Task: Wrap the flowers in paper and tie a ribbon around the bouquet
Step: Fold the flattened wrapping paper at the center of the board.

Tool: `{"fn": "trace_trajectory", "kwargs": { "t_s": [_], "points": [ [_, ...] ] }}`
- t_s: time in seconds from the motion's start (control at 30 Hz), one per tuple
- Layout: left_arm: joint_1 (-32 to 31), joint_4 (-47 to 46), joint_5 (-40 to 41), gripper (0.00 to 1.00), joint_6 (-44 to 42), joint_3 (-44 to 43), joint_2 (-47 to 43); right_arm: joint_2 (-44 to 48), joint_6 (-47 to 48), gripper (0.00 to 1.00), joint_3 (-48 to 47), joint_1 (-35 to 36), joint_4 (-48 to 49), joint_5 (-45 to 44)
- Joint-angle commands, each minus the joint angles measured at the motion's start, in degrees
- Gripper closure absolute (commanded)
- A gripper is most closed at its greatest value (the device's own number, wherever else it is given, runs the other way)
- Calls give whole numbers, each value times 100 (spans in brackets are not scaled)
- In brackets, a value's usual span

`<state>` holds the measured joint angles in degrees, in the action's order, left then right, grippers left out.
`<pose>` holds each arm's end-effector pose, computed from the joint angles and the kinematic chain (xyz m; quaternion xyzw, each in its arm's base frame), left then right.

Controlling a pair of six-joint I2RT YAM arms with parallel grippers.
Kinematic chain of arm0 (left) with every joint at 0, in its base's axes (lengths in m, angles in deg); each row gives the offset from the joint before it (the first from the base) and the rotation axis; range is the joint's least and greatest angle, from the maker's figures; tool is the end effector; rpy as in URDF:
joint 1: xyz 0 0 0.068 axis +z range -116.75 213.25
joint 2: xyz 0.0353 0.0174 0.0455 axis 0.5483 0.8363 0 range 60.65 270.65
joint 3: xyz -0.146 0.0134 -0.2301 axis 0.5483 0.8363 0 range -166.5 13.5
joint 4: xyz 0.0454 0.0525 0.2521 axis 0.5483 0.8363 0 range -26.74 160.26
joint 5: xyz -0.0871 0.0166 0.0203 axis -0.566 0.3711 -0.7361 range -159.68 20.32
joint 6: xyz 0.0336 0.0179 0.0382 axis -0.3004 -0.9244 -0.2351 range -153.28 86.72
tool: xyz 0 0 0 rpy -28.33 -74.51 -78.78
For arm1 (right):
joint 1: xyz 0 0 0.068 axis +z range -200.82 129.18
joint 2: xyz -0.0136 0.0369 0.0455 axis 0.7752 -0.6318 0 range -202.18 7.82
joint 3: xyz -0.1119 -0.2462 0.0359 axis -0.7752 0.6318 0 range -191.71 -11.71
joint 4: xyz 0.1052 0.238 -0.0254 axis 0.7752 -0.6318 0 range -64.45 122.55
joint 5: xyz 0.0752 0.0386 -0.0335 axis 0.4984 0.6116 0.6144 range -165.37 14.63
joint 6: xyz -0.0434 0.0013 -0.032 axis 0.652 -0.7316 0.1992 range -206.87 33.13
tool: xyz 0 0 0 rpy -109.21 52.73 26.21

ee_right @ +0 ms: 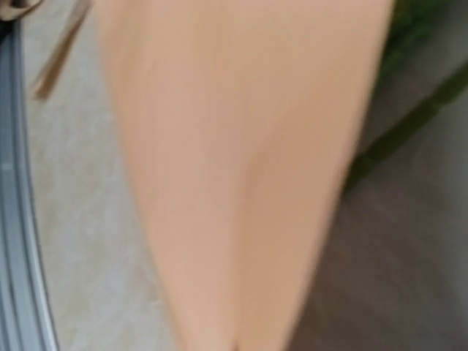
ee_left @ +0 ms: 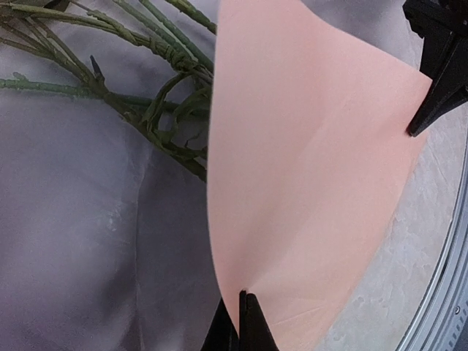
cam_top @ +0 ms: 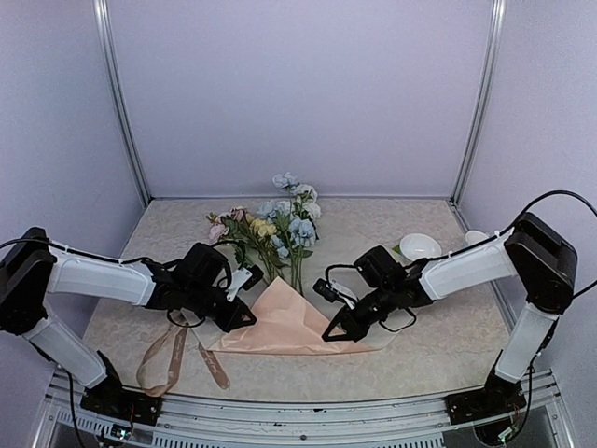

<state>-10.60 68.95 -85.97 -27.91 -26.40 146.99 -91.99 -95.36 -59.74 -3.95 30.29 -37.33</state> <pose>0.1964 -0.2026 0.1553 0.3520 0.8689 -0.2556 0.2362 0.2052 0.2511 0.1356 -0.3906 0.8162 0.4101 0.1144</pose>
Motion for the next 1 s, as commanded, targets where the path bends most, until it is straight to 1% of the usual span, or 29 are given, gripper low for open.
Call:
{"fn": "trace_trajectory", "kwargs": {
  "t_s": [0.0, 0.17, 0.23, 0.3, 0.4, 0.47, 0.5, 0.57, 0.67, 0.7, 0.73, 0.8, 0.9, 0.97],
  "points": [
    [68, 160, 136, 100, 37, -211, 173, -196, -356, 100, 96, 6, -28, -321],
    [203, 459, 446, 100, 243, -446, 493, -418, -710, 100, -48, 2, -84, -532],
    [215, 698, 752, 100, 269, -629, 657, -433, -819, 100, -74, -3, -150, -757],
    [180, 833, 706, 100, 172, -715, 747, -447, -870, 100, -84, -5, -156, -814],
    [89, 1008, 791, 77, 89, -781, 723, -443, -907, 100, -115, 3, -196, -876],
    [96, 1157, 1004, 69, 169, -845, 592, -431, -928, 100, -150, -2, -247, -903],
    [78, 1225, 1140, 63, 228, -896, 490, -417, -941, 100, -164, 4, -263, -904],
    [-91, 1403, 1608, 54, 357, -1095, 272, -421, -963, 100, -195, 8, -297, -904],
    [-821, 1679, 2400, 45, 159, -1401, -3, -479, -975, 100, -238, 10, -354, -908],
    [-1049, 1748, 2586, 44, 149, -1489, -53, -504, -975, 100, -250, 10, -359, -893],
    [-1191, 1841, 2663, 43, 181, -1586, -80, -527, -986, 100, -263, 21, -351, -868],
    [-1314, 1915, 2450, 46, 305, -1721, -43, -577, -1004, 100, -302, 33, -321, -815],
    [-1360, 1485, 1812, 63, 411, -1525, 308, -633, -1021, 100, -362, 40, -266, -775],
    [-1360, 1533, 1615, 74, 514, -1607, 724, -657, -1057, 100, -383, 41, -289, -800]
  ]
}}
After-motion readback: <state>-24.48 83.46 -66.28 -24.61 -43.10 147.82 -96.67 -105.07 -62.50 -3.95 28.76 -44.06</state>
